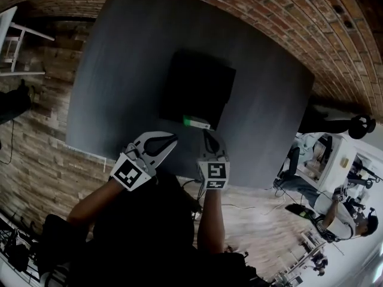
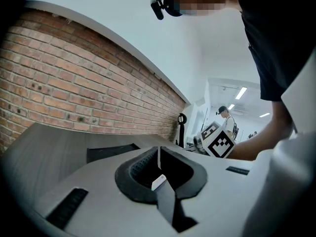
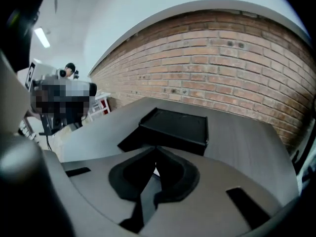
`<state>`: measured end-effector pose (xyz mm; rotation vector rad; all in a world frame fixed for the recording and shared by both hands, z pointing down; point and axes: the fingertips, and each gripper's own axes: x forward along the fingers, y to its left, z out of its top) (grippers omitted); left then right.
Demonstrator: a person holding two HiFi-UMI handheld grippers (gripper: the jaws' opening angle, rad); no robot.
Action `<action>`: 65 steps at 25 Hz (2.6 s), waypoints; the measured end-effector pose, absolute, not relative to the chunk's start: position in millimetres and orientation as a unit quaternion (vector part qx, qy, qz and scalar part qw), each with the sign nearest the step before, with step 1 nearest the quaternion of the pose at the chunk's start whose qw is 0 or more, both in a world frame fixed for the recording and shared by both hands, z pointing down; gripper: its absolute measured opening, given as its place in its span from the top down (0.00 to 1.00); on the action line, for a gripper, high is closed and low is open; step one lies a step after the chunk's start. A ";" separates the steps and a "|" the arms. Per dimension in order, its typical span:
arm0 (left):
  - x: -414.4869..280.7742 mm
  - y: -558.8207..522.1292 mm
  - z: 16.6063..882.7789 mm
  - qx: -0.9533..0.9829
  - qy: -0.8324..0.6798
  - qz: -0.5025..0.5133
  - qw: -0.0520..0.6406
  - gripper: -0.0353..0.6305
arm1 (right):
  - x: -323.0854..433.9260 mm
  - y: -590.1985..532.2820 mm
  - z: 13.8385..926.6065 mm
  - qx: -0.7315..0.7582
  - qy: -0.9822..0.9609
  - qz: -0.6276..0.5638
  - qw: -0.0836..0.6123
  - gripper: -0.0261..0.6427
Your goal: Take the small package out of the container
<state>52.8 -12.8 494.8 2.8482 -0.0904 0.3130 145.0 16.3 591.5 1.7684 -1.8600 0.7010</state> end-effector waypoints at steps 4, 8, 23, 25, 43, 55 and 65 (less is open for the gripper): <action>51.5 -19.1 495.4 0.985 -0.019 0.108 0.131 0.88 | 149.5 16.9 567.4 0.714 -0.635 0.252 0.152 0.92; 53.6 -22.8 499.8 0.988 -0.002 0.110 0.112 0.88 | 153.2 19.8 548.9 0.753 -0.602 0.250 0.090 0.92; 88.7 6.3 556.7 0.983 0.002 0.184 0.008 0.88 | 164.4 35.0 521.9 0.742 -0.631 0.220 0.049 0.92; 97.9 12.7 567.2 0.981 0.009 0.195 -0.007 0.88 | 166.8 36.6 519.4 0.733 -0.643 0.220 0.039 0.92; 138.1 23.6 648.9 0.946 0.073 0.312 -0.047 0.72 | 206.9 51.0 524.5 0.717 -0.658 0.229 0.034 0.92; 146.8 24.0 679.6 0.932 0.093 0.347 -0.038 0.71 | 212.5 46.8 541.5 0.698 -0.677 0.230 0.052 0.92; 147.8 24.9 681.1 0.926 0.106 0.359 -0.049 0.72 | 217.1 46.4 541.7 0.701 -0.671 0.234 0.054 0.92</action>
